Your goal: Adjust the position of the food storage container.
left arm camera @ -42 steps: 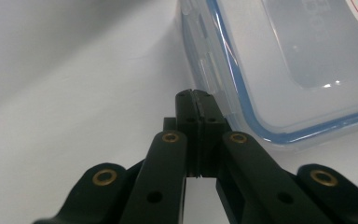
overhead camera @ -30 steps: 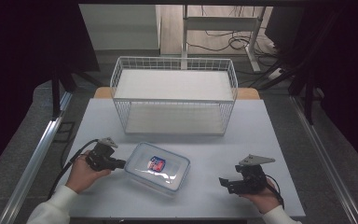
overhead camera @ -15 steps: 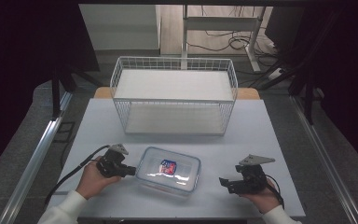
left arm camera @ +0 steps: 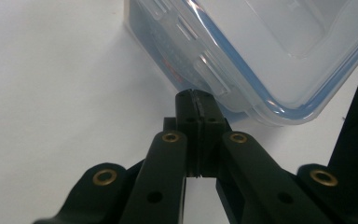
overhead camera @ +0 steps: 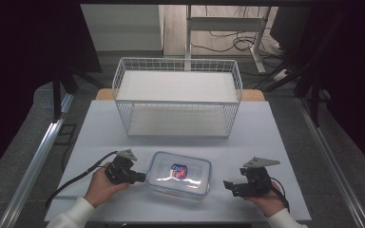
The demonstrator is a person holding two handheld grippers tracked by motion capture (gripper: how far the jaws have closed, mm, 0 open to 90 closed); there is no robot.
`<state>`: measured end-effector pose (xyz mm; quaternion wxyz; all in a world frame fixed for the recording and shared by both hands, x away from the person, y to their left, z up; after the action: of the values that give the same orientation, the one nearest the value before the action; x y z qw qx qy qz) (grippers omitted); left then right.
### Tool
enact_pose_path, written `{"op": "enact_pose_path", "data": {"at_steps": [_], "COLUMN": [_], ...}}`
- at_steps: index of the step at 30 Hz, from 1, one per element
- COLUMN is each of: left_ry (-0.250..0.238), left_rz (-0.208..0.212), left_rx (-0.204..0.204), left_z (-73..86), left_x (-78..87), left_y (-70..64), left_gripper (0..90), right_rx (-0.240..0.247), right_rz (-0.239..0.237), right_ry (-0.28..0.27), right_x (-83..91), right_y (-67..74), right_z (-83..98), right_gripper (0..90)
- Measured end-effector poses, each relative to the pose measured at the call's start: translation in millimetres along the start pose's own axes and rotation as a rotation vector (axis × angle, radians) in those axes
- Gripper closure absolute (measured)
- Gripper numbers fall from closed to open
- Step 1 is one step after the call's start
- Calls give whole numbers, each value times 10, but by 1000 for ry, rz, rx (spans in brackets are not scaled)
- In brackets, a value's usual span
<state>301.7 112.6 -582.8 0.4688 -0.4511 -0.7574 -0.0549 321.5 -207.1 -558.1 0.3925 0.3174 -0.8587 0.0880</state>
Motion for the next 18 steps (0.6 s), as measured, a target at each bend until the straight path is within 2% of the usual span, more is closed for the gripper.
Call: {"op": "enact_pose_path", "data": {"at_steps": [5, 7, 9, 10, 11, 12, 13, 14, 15, 16, 17, 18], "left_ry": [-12, -52, -99, -121, -121, -174, -174, -200, -226, -271, -271, -282], "left_rz": [6, -44, -76, -88, -88, -103, -103, -112, -119, -128, -128, -132], "left_rx": [0, 7, 14, 16, 16, 35, 35, 47, 58, 98, 98, 112], "left_z": [-7, -33, -61, -71, -71, -88, -88, -93, -100, -110, -110, -111], "left_x": [5, 86, 165, 210, 210, 289, 289, 327, 364, 434, 434, 464], "left_y": [-6, 17, 24, 28, 28, 39, 39, 52, 69, 111, 111, 129], "left_gripper": [898, 897, 897, 895, 877, 833, 795, 795, 731, 557, 502, 502], "right_rx": [2, -1, 3, 10, 10, 14, 14, 15, 11, 13, 13, 11], "right_rz": [0, 2, 0, -1, -1, -22, -22, -29, -36, -52, -52, -60], "right_ry": [-4, -14, -28, -39, -39, -73, -73, -83, -91, -108, -108, -111], "right_x": [13, 26, 36, 45, 45, 63, 63, 63, 63, 53, 53, 48], "right_y": [4, 4, 12, 16, 16, 49, 49, 58, 71, 96, 96, 113], "right_z": [-6, -20, -35, -52, -52, -112, -112, -131, -150, -181, -181, -190], "right_gripper": [155, 155, 155, 155, 155, 156, 156, 155, 154, 150, 150, 146]}}
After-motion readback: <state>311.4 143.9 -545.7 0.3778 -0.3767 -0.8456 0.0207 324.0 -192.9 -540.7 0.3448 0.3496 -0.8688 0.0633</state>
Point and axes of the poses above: each handheld gripper's, and its own axes: x roughly backward along the jaws, z roughly out of its underside, y roughly to its left, the point moved 10 cm from there along -x, roughly forward along the jaws, and after that the axes turned 2 degrees about z, right-handed, at the moved point
